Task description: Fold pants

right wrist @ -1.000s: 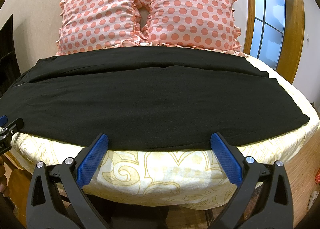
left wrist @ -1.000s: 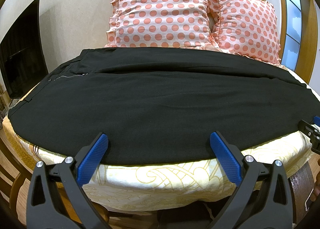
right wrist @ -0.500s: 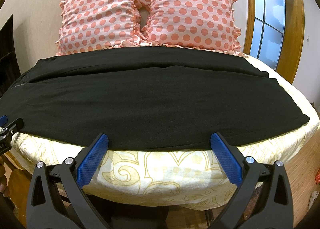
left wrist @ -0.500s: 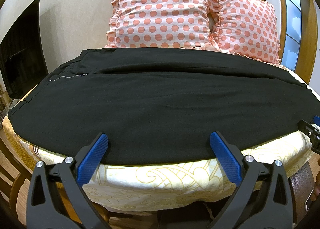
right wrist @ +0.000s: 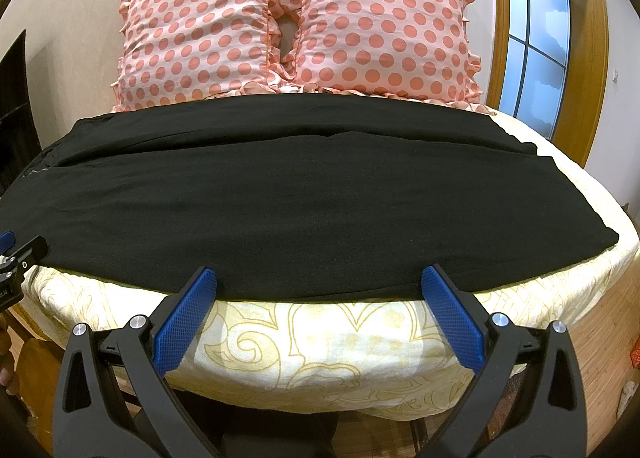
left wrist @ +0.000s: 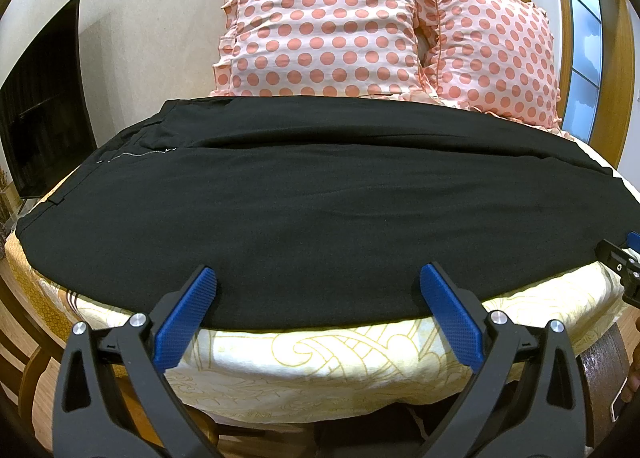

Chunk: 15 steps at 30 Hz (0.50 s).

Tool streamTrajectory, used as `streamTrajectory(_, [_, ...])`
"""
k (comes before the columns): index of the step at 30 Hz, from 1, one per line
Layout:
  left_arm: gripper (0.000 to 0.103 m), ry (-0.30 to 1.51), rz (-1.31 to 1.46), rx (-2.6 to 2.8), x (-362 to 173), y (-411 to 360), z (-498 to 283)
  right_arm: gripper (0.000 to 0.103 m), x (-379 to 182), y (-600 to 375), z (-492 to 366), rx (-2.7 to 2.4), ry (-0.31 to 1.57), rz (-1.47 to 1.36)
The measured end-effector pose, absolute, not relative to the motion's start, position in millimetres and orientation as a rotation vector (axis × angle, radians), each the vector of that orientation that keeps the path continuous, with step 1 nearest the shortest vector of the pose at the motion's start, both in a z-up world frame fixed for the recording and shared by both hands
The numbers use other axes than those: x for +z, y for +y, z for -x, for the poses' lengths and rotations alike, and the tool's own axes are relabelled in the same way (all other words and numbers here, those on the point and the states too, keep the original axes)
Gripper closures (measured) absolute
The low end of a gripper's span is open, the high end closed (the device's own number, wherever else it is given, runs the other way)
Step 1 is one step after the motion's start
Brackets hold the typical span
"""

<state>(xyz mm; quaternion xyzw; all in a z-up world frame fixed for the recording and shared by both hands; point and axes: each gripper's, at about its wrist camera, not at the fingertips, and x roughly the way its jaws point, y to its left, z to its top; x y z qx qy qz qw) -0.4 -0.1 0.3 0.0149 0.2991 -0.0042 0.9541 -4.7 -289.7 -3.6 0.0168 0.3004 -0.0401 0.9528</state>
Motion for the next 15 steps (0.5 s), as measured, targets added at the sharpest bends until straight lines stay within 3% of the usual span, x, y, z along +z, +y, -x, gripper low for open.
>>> streamTrajectory(15, [0.002, 0.628, -0.034, -0.012, 1.2, -0.2, -1.5, 0.001, -3.9, -290.6, -1.4, -0.075, 0.637, -0.033])
